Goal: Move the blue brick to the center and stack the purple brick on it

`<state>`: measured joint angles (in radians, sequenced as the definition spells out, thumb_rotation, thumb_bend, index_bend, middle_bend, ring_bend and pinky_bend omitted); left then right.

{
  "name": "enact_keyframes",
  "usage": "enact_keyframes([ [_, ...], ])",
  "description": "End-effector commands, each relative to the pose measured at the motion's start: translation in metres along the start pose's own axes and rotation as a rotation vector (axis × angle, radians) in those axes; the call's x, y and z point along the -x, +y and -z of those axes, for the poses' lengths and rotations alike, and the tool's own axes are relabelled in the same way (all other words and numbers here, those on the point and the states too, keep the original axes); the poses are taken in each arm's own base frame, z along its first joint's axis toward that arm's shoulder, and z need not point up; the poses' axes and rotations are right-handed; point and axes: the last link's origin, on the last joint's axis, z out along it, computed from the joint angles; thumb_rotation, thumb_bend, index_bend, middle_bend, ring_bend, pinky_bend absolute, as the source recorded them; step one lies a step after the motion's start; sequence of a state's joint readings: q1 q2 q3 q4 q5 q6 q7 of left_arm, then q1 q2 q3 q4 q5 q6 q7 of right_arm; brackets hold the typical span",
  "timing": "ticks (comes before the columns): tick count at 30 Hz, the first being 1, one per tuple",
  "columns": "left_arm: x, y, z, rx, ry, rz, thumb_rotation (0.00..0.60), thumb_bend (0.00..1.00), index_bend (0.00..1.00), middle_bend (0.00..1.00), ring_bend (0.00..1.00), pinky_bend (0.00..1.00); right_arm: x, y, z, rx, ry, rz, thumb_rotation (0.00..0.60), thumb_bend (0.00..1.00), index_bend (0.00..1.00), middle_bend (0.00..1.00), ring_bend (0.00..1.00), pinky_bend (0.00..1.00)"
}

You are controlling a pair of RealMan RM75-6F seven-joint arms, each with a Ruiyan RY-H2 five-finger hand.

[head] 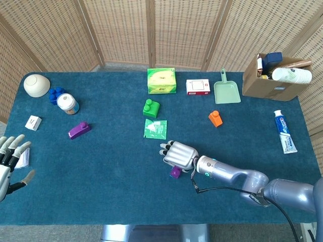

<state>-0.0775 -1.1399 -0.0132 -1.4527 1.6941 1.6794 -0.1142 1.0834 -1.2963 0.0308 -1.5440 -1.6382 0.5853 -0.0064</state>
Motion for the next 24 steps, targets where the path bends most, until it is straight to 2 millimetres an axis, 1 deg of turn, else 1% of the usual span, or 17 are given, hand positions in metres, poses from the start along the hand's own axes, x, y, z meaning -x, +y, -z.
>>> enact_keyframes([
  [1,-0.0002,-0.0003,-0.0001,0.001,0.001,0.0,0.6,0.33,0.12,0.0,0.0,0.0,0.0011,-0.0007,-0.0011,-0.003,-0.002,0.005,0.6,0.18,0.59,0.23,0.12,0.24],
  [16,0.0003,-0.0035,0.0014,-0.009,0.002,0.009,0.6,0.33,0.12,0.0,0.0,0.0,0.0031,-0.0004,-0.0092,-0.004,-0.01,0.01,0.6,0.18,0.59,0.23,0.12,0.24],
  [24,0.0017,-0.0037,0.0005,-0.009,0.0,0.013,0.6,0.33,0.12,0.0,0.0,0.0,0.0048,0.0005,-0.0093,0.0,-0.017,0.011,0.6,0.17,0.59,0.23,0.12,0.24],
])
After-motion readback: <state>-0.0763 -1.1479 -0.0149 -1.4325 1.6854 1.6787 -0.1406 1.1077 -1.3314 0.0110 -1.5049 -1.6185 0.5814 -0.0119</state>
